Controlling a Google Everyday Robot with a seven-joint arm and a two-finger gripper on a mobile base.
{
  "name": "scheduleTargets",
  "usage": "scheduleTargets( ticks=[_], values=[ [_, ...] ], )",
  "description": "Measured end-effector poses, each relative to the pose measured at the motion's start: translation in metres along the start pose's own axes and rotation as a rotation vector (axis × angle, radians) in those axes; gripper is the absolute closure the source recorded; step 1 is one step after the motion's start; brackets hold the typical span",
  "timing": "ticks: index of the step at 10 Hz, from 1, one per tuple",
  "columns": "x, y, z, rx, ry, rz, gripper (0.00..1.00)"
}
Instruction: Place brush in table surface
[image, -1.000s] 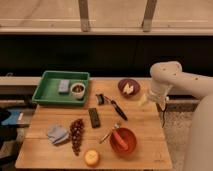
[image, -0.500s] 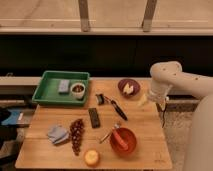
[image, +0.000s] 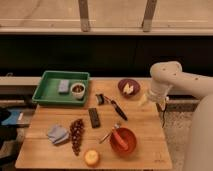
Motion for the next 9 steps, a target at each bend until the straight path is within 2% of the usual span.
scheduleTargets(
  ticks=[5, 7, 9],
  values=[
    [-0.002, 0.002, 0.001, 0.001, -0.003, -0.008, 0.20],
    [-0.012, 0.031, 0.002, -0.014, -0.030, -0.068, 0.20],
    [-0.024, 0.073, 0.001, -0.034, -0.059, -0.151, 0.20]
  ],
)
